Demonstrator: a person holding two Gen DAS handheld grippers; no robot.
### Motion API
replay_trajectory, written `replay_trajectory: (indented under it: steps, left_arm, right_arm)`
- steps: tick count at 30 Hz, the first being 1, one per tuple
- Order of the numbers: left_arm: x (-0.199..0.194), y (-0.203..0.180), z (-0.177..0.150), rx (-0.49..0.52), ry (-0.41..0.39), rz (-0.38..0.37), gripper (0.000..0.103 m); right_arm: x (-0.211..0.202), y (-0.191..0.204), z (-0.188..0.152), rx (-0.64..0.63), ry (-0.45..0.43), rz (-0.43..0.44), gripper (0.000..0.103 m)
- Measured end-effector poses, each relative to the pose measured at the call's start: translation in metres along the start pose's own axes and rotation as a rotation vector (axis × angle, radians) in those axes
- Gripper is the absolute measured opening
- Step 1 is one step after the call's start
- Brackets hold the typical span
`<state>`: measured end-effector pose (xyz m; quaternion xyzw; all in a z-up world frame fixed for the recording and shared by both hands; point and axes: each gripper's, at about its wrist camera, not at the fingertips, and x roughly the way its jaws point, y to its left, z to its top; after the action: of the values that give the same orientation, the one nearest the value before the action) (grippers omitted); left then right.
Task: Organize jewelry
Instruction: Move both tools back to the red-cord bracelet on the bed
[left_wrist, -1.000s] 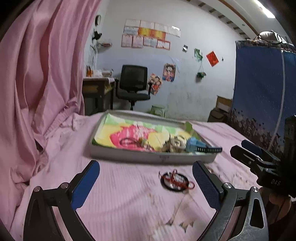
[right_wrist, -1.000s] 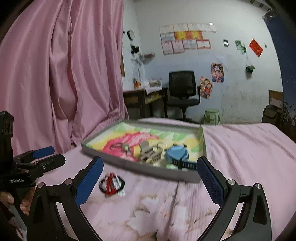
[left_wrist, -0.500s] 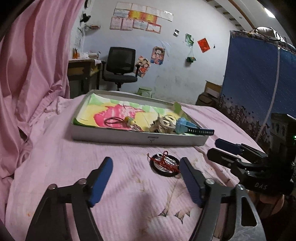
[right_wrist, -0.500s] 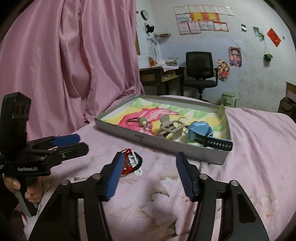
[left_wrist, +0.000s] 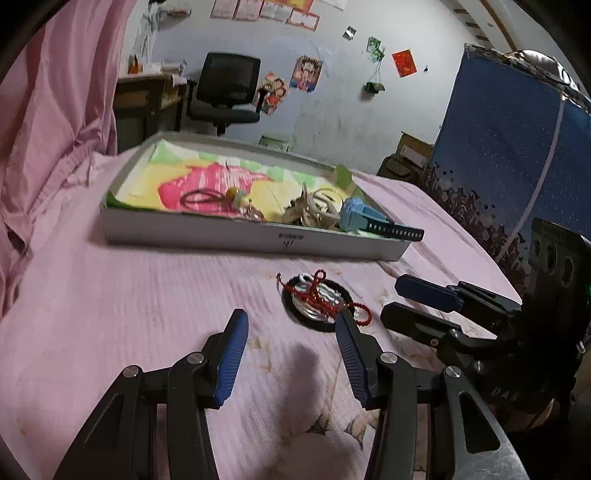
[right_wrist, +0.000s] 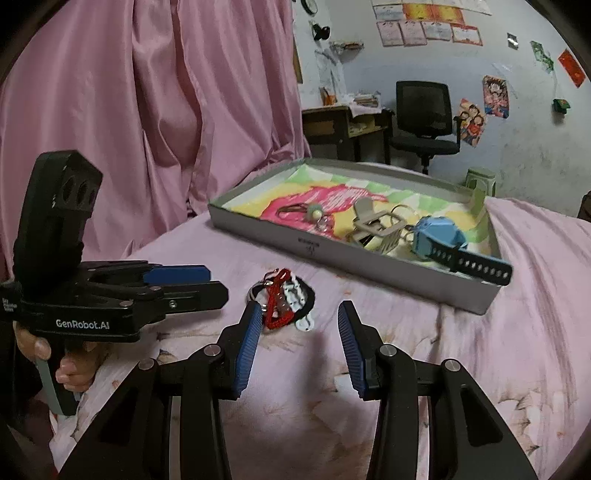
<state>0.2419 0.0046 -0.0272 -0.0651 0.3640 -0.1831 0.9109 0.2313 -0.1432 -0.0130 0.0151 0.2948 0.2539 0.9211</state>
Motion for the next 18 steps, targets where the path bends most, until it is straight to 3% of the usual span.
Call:
replay_trajectory:
  steps: [2,9,16,18]
  left_arm:
    - [0.004,0.002,0.0,-0.016,0.021,-0.006,0.04]
    - [0.01,0.004,-0.002,-0.038,0.048,-0.018,0.04]
    - [0.013,0.007,0.0,-0.049,0.06,-0.023,0.039]
    - [0.015,0.007,0.001,-0.051,0.063,-0.025,0.039]
  right_arm:
    - [0.004,0.001,-0.001,-0.003,0.014,0.01,0.034]
    - [0.013,0.003,-0.002,-0.005,0.055,0.025,0.033]
    - [0.023,0.003,-0.002,0.005,0.086,0.047,0.028]
    - [0.025,0.003,-0.002,0.007,0.091,0.052,0.02]
